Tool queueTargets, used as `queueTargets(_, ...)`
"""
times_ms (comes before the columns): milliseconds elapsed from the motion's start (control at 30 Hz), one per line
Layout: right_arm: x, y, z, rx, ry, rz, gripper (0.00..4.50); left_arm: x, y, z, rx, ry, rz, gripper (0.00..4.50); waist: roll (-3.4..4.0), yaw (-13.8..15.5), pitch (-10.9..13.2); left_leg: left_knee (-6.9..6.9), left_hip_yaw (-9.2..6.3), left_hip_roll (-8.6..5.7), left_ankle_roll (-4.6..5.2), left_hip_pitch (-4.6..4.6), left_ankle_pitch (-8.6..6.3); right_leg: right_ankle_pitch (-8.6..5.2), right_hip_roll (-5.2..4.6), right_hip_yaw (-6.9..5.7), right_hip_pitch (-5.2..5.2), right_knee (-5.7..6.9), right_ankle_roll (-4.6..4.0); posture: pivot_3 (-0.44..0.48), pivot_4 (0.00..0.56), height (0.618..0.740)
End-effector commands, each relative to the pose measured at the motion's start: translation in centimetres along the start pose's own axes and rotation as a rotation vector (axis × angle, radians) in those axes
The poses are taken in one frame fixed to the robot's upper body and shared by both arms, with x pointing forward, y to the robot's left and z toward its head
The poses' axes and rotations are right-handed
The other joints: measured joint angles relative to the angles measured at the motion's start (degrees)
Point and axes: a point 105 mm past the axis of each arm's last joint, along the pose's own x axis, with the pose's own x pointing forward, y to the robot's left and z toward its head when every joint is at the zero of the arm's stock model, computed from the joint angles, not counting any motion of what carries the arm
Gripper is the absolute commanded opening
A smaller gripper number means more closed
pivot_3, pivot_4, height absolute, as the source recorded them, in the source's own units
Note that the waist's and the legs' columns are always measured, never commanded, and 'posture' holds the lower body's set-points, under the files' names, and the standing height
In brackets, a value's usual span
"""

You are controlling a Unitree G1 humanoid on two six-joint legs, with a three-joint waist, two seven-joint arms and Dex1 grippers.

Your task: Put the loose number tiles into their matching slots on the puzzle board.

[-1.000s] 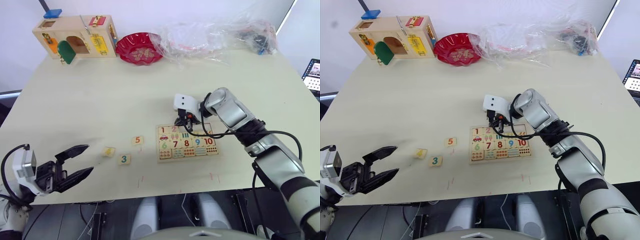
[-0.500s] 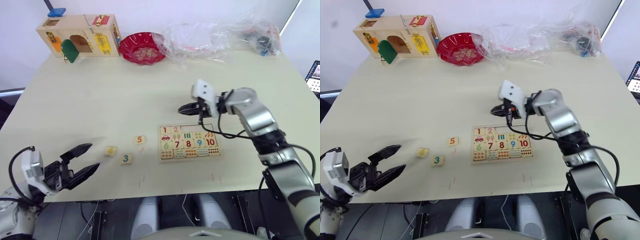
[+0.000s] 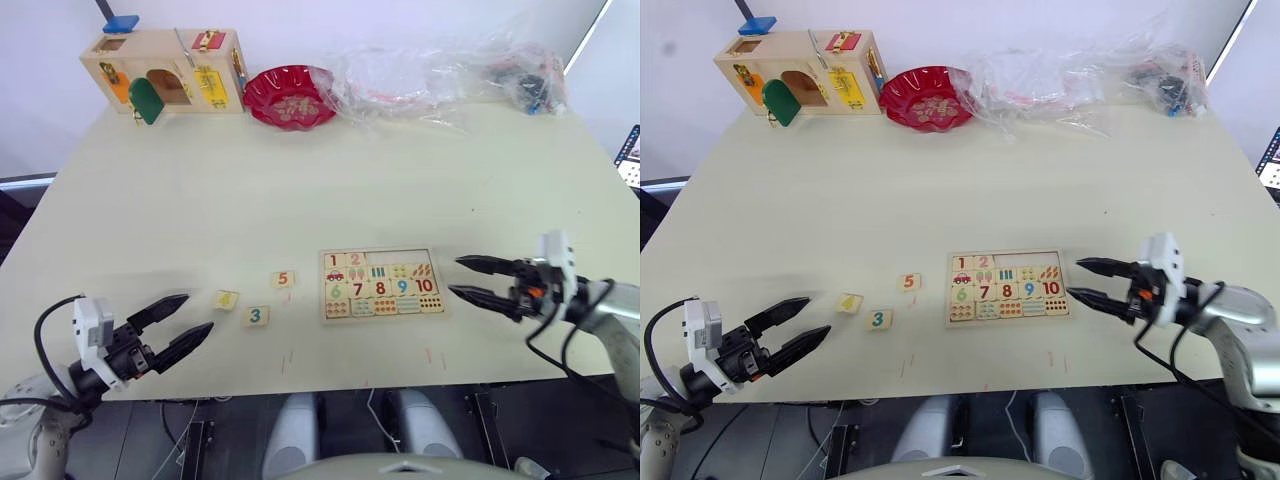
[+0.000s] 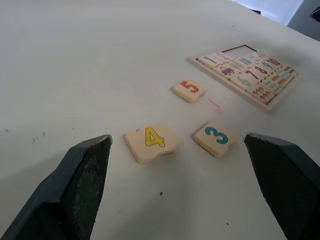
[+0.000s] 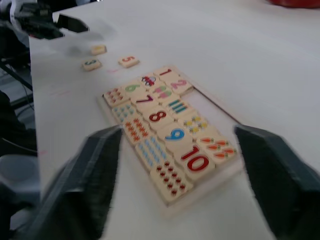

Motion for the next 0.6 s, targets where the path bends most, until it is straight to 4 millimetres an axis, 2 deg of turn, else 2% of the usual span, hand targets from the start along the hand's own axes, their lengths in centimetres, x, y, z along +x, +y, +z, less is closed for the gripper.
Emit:
queueTargets(33, -3.1, 0.0, 0.5, -0.044, -0.009, -0.1, 4.45, -1.8, 1.0, -0.2, 0.007, 0.04, 0.034, 4.5, -0.02, 0.1, 0.0, -0.03, 0.03, 0.01, 0.0, 0.15, 0.0, -0.04, 0.01, 0.02, 0.08, -0.02, -0.02, 0.0, 0.15, 0.74)
queueTargets(200, -5.8, 0.2, -0.2, -0.048, 0.021, -0.182, 4.45, -2.8, 2.0, -1.1, 0.004, 0.079, 0.042, 4.5, -0.04, 0.2, 0.0, -0.08, 0.17, 0.04, 0.0, 0.27, -0.01, -0.04, 0.02, 0.15, 0.12, -0.02, -0.02, 0.0, 0.15, 0.74)
queueTargets(333, -6.9, -0.1, -0.4, -0.049, 0.029, -0.225, 4.45, -2.7, 3.1, -2.1, 0.0, 0.083, 0.047, 4.5, -0.05, 0.3, 0.0, -0.08, 0.21, 0.01, -0.01, 0.27, -0.01, -0.03, 0.0, 0.17, 0.13, -0.03, -0.02, 0.0, 0.15, 0.74)
queueTargets(433, -7.1, -0.4, -0.5, -0.041, 0.02, -0.252, 4.45, -2.4, 3.8, -2.4, 0.01, 0.082, 0.038, 4.5, -0.07, 0.4, -0.1, -0.07, 0.17, -0.01, 0.0, 0.33, -0.01, -0.03, 0.0, 0.14, 0.21, -0.03, -0.03, 0.0, 0.15, 0.74)
queueTargets(600, -6.5, -0.6, 0.4, -0.091, -0.018, -0.246, 4.45, -2.6, 4.2, -1.5, 0.061, 0.075, 0.014, 4.5, -0.02, 0.3, -0.1, -0.1, 0.17, 0.02, 0.0, 0.41, -0.01, 0.07, -0.02, 0.16, 0.26, -0.02, 0.13, 0.0, 0.15, 0.74)
